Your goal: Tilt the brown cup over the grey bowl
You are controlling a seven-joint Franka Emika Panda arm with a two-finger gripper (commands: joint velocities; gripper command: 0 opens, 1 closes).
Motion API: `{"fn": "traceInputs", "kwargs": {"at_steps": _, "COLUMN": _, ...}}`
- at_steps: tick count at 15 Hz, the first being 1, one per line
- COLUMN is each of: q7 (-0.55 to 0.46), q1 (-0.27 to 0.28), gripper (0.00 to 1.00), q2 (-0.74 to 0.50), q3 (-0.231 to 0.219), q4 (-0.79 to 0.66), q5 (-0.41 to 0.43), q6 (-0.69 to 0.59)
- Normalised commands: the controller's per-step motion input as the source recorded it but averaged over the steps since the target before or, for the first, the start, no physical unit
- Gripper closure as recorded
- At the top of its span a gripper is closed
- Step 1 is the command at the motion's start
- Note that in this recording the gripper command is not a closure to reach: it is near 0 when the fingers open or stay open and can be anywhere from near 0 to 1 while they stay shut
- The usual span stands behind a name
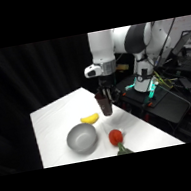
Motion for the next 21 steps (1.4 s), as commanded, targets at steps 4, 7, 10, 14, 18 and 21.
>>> {"fn": "traceInputs", "kwargs": {"at_steps": 4, "q7": -0.41, "q1": -0.043, "gripper": 0.14, "q2": 0.2, "q3": -0.1, "q4": 0.66, "q5": 0.319, "q6": -0.47}}
{"fn": "traceInputs", "kwargs": {"at_steps": 7, "q7": -0.69, "q1": -0.064, "gripper": 0.16, "q2": 0.54, "q3": -0.094, "q4": 0.79, "q5": 0.606, "q6": -0.44}}
{"fn": "traceInputs", "kwargs": {"at_steps": 10, "q7": -0.75, "q1": -0.21, "gripper": 0.17, "q2": 0.76, "q3": -0.043, "q4": 0.96, "q5": 0.603, "q6": -0.64}}
{"fn": "traceInputs", "kwargs": {"at_steps": 14, "q7": -0.56, "q1": -0.353, "gripper": 0.17, "q2": 0.81, "q3": 0.068, "q4": 1.0, "q5": 0.42, "q6": -0.77}}
{"fn": "traceInputs", "kwargs": {"at_steps": 18, "q7": -0.31, "q1": -0.352, "gripper": 0.17, "q2": 0.75, "q3": 0.164, "q4": 1.0, "q5": 0.262, "q6": -0.84}}
{"fn": "traceInputs", "kwargs": {"at_steps": 21, "q7": -0.08, "q1": -0.261, "gripper": 0.17, "q2": 0.65, "q3": 0.194, "q4": 0.99, "q5": 0.244, "q6": -0.87}}
